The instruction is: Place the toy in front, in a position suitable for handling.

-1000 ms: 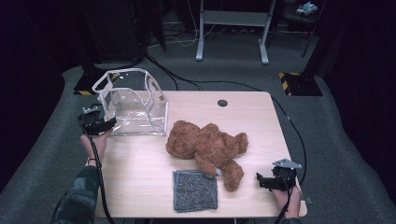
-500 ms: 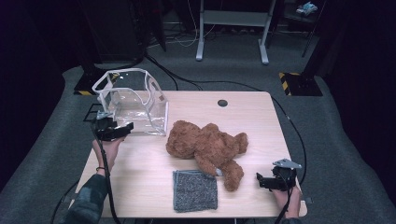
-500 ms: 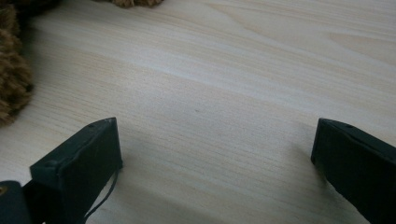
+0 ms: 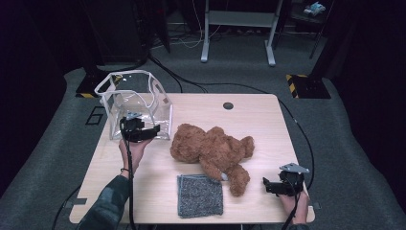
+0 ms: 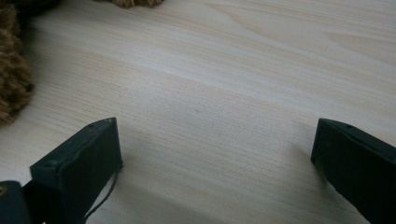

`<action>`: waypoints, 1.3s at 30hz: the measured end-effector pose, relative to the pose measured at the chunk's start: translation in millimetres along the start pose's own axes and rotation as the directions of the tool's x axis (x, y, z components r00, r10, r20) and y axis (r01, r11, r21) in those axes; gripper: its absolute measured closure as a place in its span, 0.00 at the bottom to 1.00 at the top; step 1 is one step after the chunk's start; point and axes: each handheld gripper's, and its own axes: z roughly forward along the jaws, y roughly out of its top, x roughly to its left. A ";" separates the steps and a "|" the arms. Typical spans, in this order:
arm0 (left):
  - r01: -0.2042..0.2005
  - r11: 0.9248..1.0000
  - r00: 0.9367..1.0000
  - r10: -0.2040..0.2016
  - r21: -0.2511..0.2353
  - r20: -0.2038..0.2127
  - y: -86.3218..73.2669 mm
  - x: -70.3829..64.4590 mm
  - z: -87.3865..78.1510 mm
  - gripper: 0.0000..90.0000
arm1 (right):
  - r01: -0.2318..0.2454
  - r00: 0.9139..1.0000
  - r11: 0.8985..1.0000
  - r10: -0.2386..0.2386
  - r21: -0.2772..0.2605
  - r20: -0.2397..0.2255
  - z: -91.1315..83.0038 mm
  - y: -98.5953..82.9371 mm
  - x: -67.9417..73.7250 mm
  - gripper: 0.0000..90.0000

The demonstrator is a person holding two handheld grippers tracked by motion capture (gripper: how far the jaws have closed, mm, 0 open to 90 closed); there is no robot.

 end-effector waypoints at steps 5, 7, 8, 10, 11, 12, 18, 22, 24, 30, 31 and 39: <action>-0.004 1.000 1.000 0.003 -0.010 -0.023 0.6 -3.6 8.2 0.46 | 0.001 1.000 1.000 -0.001 -0.001 -0.001 0.0 0.0 -0.1 0.01; 0.000 1.000 1.000 -0.001 -0.007 -0.029 -0.2 -3.3 11.8 0.54 | 0.001 1.000 1.000 -0.001 -0.001 0.000 0.0 0.0 -0.1 0.01; 0.010 1.000 0.999 -0.010 -0.006 -0.036 -0.9 -1.4 14.3 0.61 | 0.001 1.000 1.000 -0.001 0.000 0.000 0.0 0.0 -0.1 0.01; 0.011 1.000 0.999 -0.011 -0.009 -0.043 -1.2 -0.3 15.3 0.67 | 0.001 1.000 1.000 -0.001 0.000 0.000 0.0 0.0 0.0 0.01; 0.018 1.000 0.999 -0.018 -0.017 -0.041 -1.4 1.0 16.3 0.69 | 0.001 1.000 1.000 -0.001 -0.001 0.000 0.0 0.0 -0.1 0.01; 0.000 1.000 0.999 -0.001 -0.022 -0.040 -1.1 1.3 17.0 0.75 | 0.001 1.000 1.000 -0.001 -0.001 0.000 0.0 0.0 -0.1 0.01; -0.033 0.999 0.997 0.031 -0.034 -0.067 1.0 0.8 19.0 0.87 | 0.001 1.000 1.000 -0.001 -0.001 0.000 0.0 0.0 -0.1 0.01; -0.043 0.999 0.996 0.040 -0.031 -0.080 0.9 3.8 21.4 0.89 | 0.001 1.000 1.000 -0.001 0.000 0.000 0.0 0.0 0.0 0.01; -0.053 0.998 0.995 0.050 -0.035 -0.090 1.1 6.9 22.9 0.90 | 0.001 1.000 1.000 -0.001 -0.001 0.000 0.1 0.0 -0.1 0.01; -0.038 0.999 0.994 0.036 -0.014 -0.101 8.1 19.9 23.8 0.92 | 0.000 1.000 1.000 0.000 -0.001 0.000 0.1 0.1 0.0 0.01; -0.037 0.999 0.994 0.035 -0.014 -0.107 8.9 22.2 24.0 0.92 | 0.001 1.000 1.000 -0.001 0.000 0.000 0.0 0.1 -0.1 0.01; -0.015 1.000 0.993 0.014 -0.010 -0.118 12.6 29.8 28.0 0.92 | 0.001 1.000 1.000 -0.001 -0.002 -0.001 0.1 0.1 -0.1 0.01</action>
